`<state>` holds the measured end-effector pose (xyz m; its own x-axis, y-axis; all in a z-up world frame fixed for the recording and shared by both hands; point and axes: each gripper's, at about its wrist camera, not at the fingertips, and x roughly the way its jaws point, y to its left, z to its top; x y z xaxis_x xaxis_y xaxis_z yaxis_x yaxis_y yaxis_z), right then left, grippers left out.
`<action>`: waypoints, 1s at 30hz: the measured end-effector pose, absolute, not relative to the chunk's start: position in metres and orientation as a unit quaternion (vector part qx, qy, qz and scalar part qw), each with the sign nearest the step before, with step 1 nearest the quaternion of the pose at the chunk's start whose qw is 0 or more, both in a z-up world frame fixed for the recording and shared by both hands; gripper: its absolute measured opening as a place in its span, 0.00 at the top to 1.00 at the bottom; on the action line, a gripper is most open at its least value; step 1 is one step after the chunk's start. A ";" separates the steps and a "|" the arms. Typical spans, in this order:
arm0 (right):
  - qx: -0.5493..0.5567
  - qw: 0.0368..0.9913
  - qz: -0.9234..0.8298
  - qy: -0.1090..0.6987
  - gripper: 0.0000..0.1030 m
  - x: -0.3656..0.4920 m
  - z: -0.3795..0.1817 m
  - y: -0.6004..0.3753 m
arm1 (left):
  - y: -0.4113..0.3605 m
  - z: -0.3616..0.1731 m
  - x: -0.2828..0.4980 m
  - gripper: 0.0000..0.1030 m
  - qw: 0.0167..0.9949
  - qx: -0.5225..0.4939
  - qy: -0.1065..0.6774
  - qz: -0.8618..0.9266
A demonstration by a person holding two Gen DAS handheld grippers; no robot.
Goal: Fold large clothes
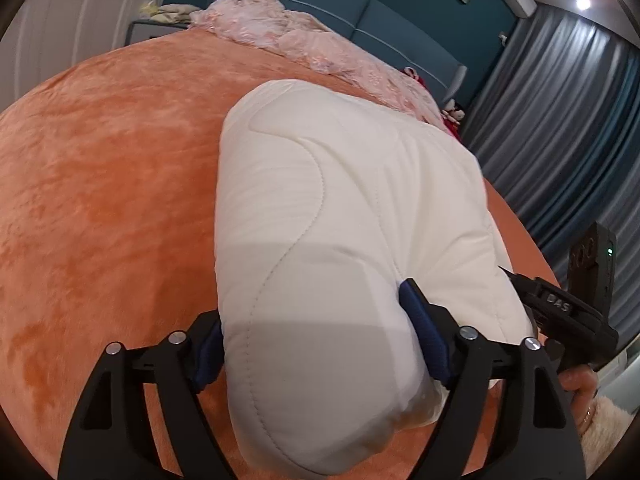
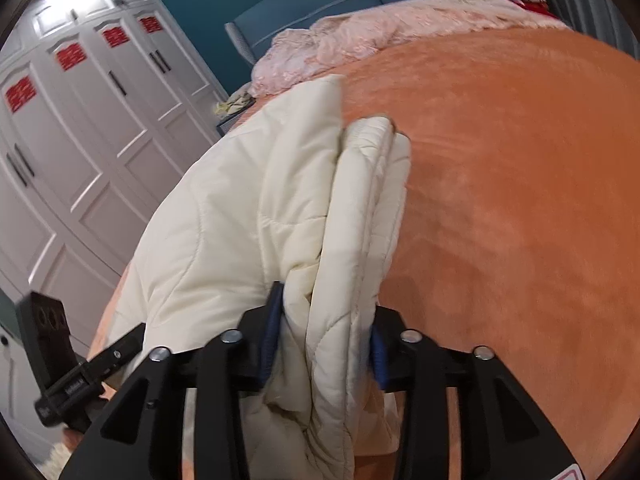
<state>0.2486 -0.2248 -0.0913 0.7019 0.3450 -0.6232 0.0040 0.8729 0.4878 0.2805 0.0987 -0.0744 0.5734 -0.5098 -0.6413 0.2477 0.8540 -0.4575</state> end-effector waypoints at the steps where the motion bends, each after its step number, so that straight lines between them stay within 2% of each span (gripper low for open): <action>1: 0.241 0.890 0.093 0.376 0.61 0.245 -0.087 -0.227 | 0.099 -0.070 0.278 0.18 0.875 -0.155 0.411 -0.205; 5: 0.230 0.894 0.052 0.380 0.60 0.218 -0.067 -0.233 | 0.099 -0.046 0.265 0.13 0.886 -0.101 0.427 -0.152; 9: 0.176 0.912 0.018 0.370 0.60 0.189 -0.029 -0.225 | 0.090 -0.013 0.251 0.12 0.894 -0.025 0.437 -0.091; 12: 0.138 0.918 0.024 0.371 0.68 0.178 -0.003 -0.199 | 0.073 0.010 0.242 0.12 0.896 0.024 0.440 -0.059; 14: 0.109 0.914 0.029 0.390 0.81 0.182 0.000 -0.179 | 0.064 0.018 0.239 0.12 0.894 0.027 0.445 -0.053; 17: 0.065 0.909 0.019 0.411 0.92 0.191 -0.008 -0.156 | 0.051 0.019 0.242 0.12 0.889 0.032 0.455 -0.038; 20: 0.057 0.900 -0.001 0.432 0.98 0.203 -0.027 -0.151 | 0.042 0.012 0.249 0.12 0.881 0.025 0.471 -0.036; 30: 0.102 0.872 -0.018 0.479 1.00 0.225 -0.076 -0.168 | 0.029 -0.025 0.263 0.11 0.861 0.020 0.508 -0.031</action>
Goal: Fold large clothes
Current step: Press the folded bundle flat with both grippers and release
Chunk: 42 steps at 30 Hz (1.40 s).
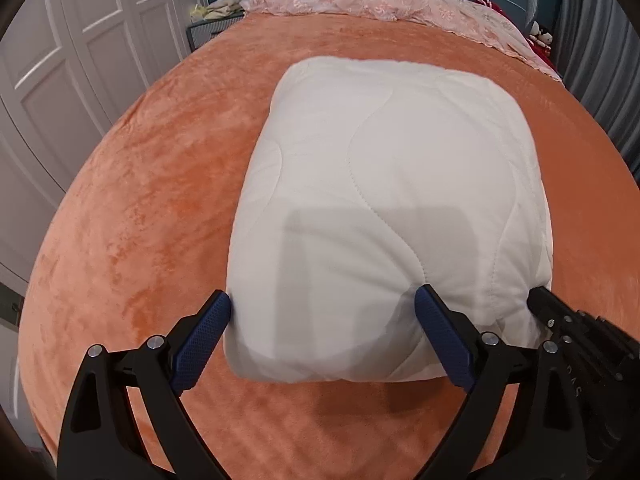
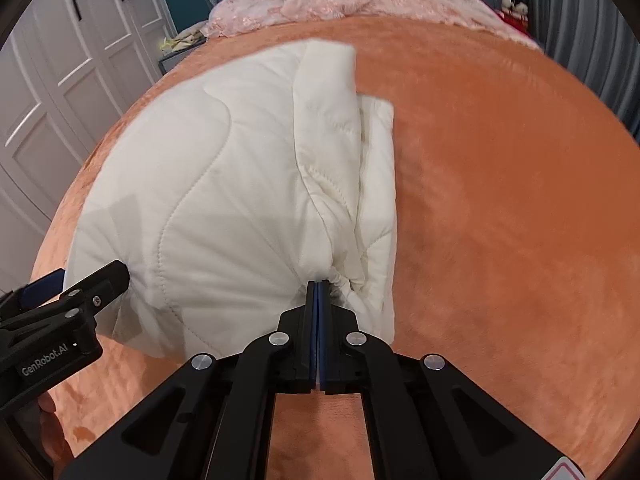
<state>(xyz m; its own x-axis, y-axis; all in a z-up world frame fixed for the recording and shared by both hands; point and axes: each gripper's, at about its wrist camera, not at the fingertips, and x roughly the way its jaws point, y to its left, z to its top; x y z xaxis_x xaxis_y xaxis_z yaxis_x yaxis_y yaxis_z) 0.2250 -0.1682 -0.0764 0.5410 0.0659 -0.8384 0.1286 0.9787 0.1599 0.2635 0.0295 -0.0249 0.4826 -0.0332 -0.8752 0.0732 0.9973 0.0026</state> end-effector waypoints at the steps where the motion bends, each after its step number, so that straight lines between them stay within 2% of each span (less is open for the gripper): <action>1: 0.103 0.871 -0.018 0.479 1.00 0.224 -0.079 -0.168 | 0.028 -0.028 0.264 0.10 0.861 0.026 0.507 -0.029; 13: 0.087 0.877 -0.025 0.473 1.00 0.227 -0.094 -0.160 | 0.022 -0.041 0.267 0.05 0.865 0.034 0.500 -0.016; 28: 0.083 0.877 -0.025 0.472 1.00 0.225 -0.089 -0.156 | 0.026 -0.044 0.262 0.04 0.871 0.017 0.490 -0.020; 30: 0.110 0.875 -0.017 0.472 0.95 0.215 -0.074 -0.162 | 0.034 -0.037 0.255 0.04 0.870 -0.002 0.493 -0.024; 31: 0.118 0.876 -0.015 0.468 0.87 0.210 -0.068 -0.164 | 0.038 -0.033 0.249 0.04 0.871 -0.010 0.491 -0.026; 34: 0.119 0.883 -0.020 0.453 0.46 0.184 -0.050 -0.163 | 0.042 -0.023 0.231 0.05 0.876 -0.001 0.483 -0.016; 39: 0.098 0.892 -0.031 0.440 0.44 0.142 -0.036 -0.154 | 0.040 -0.011 0.190 0.05 0.882 0.041 0.469 -0.006; 42: 0.101 0.893 -0.036 0.437 0.39 0.119 -0.034 -0.154 | 0.042 -0.008 0.169 0.05 0.883 0.042 0.468 -0.007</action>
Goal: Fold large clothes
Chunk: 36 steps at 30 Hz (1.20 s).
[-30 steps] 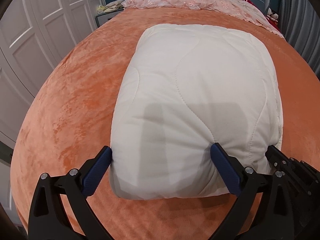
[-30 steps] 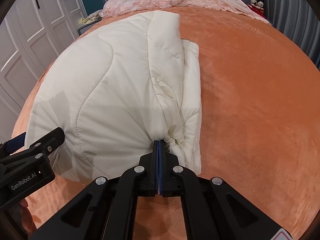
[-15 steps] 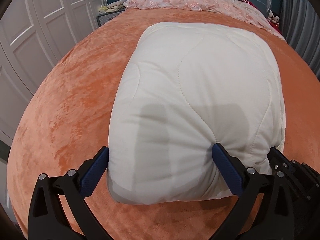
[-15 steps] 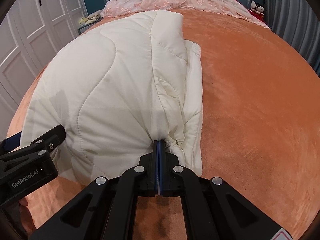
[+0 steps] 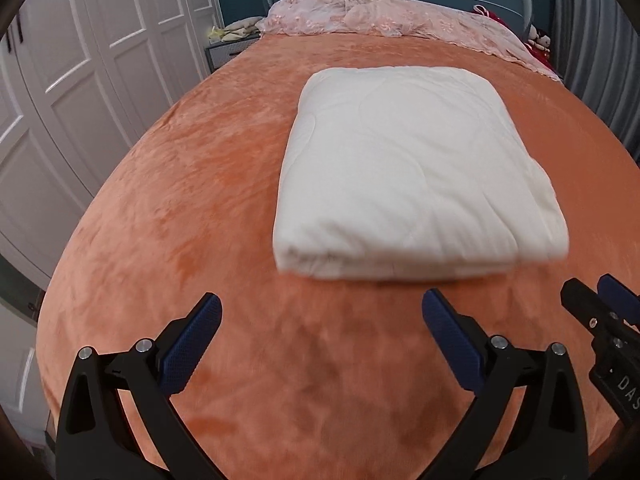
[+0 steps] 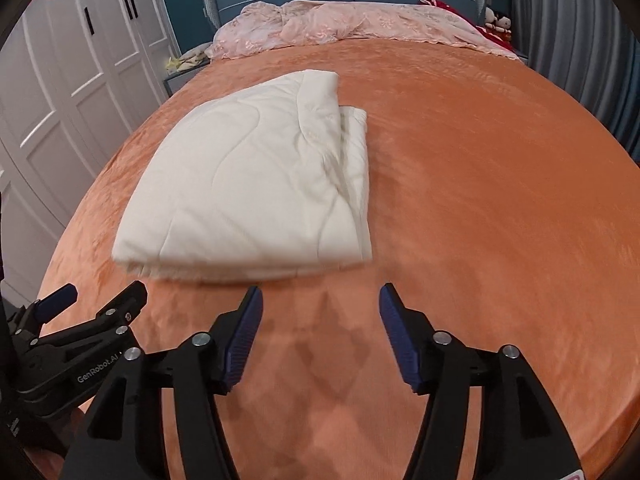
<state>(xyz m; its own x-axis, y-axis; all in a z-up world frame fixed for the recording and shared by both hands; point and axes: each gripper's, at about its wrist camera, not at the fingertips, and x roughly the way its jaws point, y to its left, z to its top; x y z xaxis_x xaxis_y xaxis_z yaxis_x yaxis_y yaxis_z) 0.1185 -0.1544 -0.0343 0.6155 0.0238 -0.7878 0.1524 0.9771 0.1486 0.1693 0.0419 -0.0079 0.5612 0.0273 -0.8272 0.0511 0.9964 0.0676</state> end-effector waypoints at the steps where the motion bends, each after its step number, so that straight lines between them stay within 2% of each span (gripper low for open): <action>1: 0.103 0.894 -0.039 0.435 0.37 0.111 -0.034 -0.153 | 0.043 -0.007 0.164 0.05 0.882 0.040 0.469 -0.008; 4: 0.107 0.896 -0.046 0.429 0.32 0.085 -0.037 -0.157 | 0.044 -0.009 0.144 0.05 0.880 0.034 0.473 -0.015; 12: 0.093 0.896 -0.065 0.429 0.30 0.048 -0.047 -0.154 | 0.046 -0.017 0.107 0.05 0.881 0.030 0.473 -0.019; 14: 0.088 0.901 -0.068 0.420 0.26 0.040 -0.047 -0.153 | 0.046 -0.019 0.099 0.05 0.882 0.035 0.469 -0.015; 29: 0.036 0.917 -0.050 0.394 0.26 0.007 -0.069 -0.119 | 0.052 -0.040 0.059 0.05 0.892 0.045 0.449 -0.018; 36: 0.051 0.917 -0.051 0.393 0.26 0.006 -0.069 -0.123 | 0.051 -0.045 0.054 0.05 0.895 0.045 0.444 -0.020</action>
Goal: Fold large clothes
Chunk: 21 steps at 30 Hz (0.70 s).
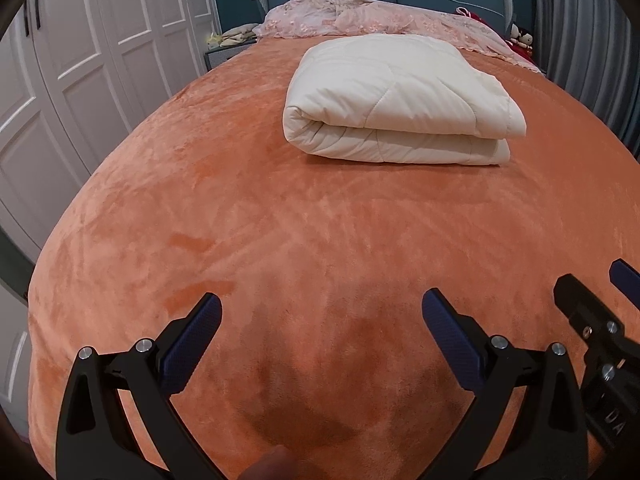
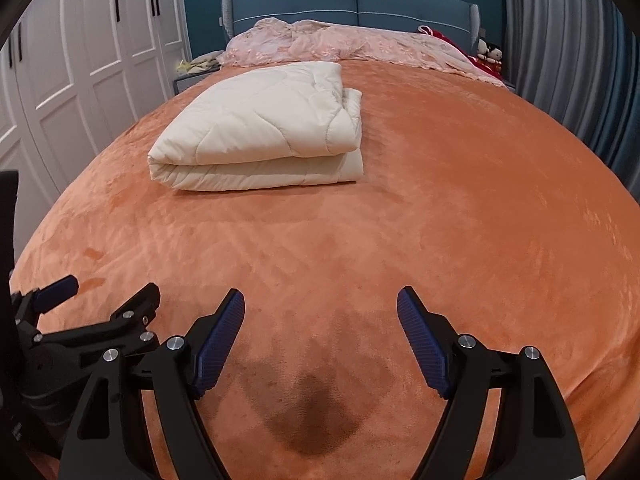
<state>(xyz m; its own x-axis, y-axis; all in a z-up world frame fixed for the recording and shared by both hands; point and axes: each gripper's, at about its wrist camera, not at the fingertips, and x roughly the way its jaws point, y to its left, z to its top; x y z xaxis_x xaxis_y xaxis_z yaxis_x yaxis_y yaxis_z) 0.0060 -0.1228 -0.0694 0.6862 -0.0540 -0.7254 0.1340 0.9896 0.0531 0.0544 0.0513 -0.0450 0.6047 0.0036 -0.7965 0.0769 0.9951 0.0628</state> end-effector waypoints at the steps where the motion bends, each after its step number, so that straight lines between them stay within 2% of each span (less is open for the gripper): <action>1: 0.054 0.916 -0.052 0.394 0.26 0.006 -0.071 -0.124 | 0.051 -0.046 0.054 0.05 0.895 0.045 0.444 -0.022; 21: 0.055 0.912 -0.051 0.403 0.26 0.006 -0.078 -0.119 | 0.052 -0.051 0.053 0.05 0.896 0.043 0.442 -0.019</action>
<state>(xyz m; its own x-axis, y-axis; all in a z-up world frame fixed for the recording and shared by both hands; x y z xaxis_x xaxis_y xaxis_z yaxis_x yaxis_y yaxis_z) 0.0057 -0.1192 -0.0780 0.6701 -0.0481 -0.7407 0.1370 0.9888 0.0597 0.0529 0.0517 -0.0515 0.6091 0.0042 -0.7931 0.0717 0.9956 0.0604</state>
